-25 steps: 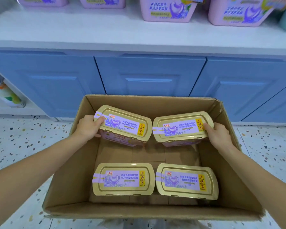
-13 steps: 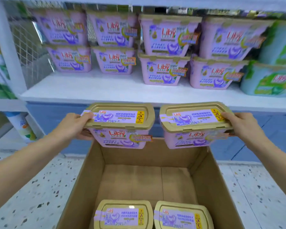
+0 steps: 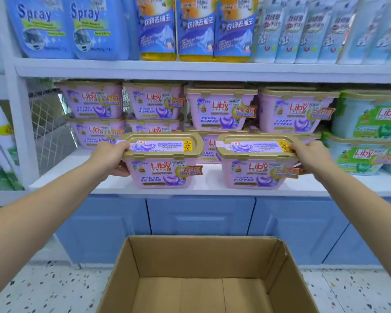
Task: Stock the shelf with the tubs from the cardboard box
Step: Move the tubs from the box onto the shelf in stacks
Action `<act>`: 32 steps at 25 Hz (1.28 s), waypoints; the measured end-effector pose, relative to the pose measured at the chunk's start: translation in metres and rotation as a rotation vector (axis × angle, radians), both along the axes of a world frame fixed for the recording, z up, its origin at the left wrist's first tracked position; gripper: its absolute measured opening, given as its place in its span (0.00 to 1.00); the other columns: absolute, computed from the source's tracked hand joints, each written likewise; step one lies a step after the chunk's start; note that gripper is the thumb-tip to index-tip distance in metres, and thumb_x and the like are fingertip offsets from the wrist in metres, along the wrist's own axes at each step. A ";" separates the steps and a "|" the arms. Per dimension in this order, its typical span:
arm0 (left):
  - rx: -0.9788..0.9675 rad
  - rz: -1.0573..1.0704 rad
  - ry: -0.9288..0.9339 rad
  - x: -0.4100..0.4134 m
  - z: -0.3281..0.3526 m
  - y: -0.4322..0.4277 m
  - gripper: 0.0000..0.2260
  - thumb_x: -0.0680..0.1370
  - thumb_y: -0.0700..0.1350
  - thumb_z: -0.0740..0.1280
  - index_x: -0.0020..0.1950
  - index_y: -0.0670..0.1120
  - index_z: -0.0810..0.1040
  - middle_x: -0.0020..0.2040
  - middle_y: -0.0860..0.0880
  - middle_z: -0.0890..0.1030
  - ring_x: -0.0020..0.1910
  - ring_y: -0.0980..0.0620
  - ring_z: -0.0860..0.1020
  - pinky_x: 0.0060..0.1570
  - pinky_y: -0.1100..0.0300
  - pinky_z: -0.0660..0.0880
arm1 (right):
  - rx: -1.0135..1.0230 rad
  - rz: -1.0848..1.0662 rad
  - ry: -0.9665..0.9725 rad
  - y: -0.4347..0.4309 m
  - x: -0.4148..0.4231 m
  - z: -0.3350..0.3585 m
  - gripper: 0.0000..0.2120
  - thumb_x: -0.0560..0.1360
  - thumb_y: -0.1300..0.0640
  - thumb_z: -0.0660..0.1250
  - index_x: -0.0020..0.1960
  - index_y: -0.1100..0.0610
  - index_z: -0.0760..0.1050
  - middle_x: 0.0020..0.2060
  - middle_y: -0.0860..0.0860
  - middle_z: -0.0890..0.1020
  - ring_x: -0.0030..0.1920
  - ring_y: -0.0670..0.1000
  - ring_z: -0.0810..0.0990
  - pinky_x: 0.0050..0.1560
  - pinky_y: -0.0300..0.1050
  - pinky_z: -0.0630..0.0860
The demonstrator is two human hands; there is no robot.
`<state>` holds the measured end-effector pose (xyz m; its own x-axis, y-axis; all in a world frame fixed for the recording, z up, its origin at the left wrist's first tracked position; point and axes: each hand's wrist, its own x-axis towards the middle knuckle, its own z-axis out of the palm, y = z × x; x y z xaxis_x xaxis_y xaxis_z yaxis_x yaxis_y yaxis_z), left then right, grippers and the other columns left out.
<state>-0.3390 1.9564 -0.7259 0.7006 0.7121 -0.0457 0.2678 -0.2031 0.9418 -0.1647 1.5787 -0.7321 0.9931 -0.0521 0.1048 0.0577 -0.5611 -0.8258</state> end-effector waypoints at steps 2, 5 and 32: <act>-0.004 0.010 0.018 0.012 -0.003 0.005 0.15 0.74 0.47 0.63 0.51 0.35 0.74 0.19 0.43 0.78 0.20 0.45 0.79 0.30 0.50 0.81 | 0.017 0.008 0.029 0.009 0.002 0.001 0.24 0.64 0.42 0.61 0.43 0.63 0.77 0.46 0.65 0.83 0.46 0.66 0.82 0.51 0.61 0.79; -0.004 0.024 0.035 0.022 -0.006 0.010 0.18 0.73 0.50 0.63 0.50 0.35 0.76 0.22 0.41 0.80 0.28 0.42 0.82 0.42 0.46 0.81 | 0.117 0.017 0.056 0.021 -0.009 0.007 0.17 0.71 0.46 0.64 0.35 0.59 0.73 0.36 0.61 0.82 0.39 0.62 0.82 0.47 0.60 0.80; 0.615 -0.448 0.265 -0.158 -0.253 -0.089 0.27 0.73 0.61 0.55 0.66 0.45 0.69 0.59 0.50 0.74 0.56 0.52 0.75 0.54 0.60 0.68 | -0.467 0.387 0.194 -0.062 -0.200 -0.248 0.24 0.76 0.44 0.57 0.65 0.58 0.69 0.60 0.55 0.78 0.60 0.56 0.76 0.54 0.46 0.70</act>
<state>-0.4965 1.8670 -0.9787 0.9465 0.3174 0.0586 0.2366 -0.8057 0.5430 -0.3647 1.5170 -0.9803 0.9341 0.3221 -0.1542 0.2023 -0.8331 -0.5148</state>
